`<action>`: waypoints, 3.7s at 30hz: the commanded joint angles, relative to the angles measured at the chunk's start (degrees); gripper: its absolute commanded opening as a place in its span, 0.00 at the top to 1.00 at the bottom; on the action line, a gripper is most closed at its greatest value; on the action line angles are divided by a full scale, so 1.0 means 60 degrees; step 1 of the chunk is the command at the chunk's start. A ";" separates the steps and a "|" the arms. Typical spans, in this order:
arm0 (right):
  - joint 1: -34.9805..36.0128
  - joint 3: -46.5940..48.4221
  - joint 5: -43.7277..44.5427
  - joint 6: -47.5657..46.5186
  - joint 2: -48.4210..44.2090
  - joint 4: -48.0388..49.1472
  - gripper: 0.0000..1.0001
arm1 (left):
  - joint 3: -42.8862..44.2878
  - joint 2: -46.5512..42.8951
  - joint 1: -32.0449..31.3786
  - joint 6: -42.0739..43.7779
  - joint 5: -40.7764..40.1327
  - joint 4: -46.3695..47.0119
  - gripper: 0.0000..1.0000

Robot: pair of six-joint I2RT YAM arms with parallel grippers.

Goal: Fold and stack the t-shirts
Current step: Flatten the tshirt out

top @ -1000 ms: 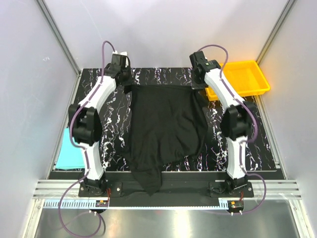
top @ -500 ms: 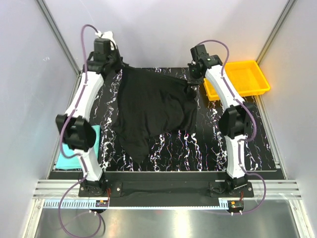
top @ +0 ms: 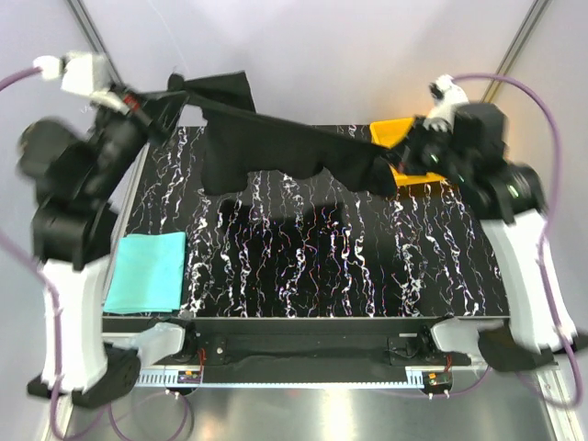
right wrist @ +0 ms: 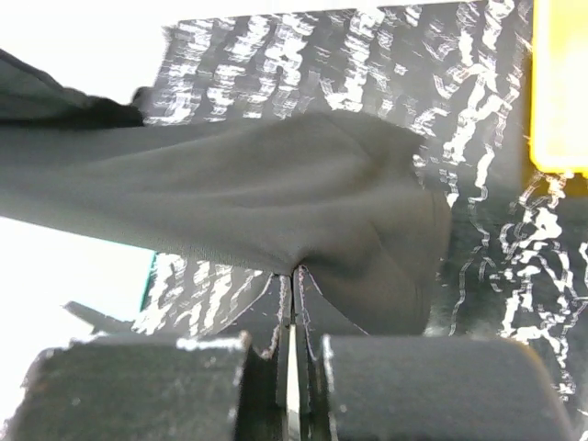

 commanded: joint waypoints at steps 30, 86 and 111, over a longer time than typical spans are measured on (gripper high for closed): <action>-0.0717 0.3887 0.3659 -0.0780 0.8006 -0.1754 1.00 | 0.1000 0.7532 -0.0213 0.3247 -0.4932 0.0430 1.00; -0.0878 -0.8868 -0.1015 0.1959 -0.2069 0.1146 0.05 | -1.3265 -0.1944 -0.4431 -1.0288 -0.2062 -0.2662 0.51; -0.0908 -0.8547 -0.0663 0.2926 -0.1338 0.1205 0.03 | -1.3954 -0.0683 -0.4402 -1.0084 -0.2282 -0.1153 0.88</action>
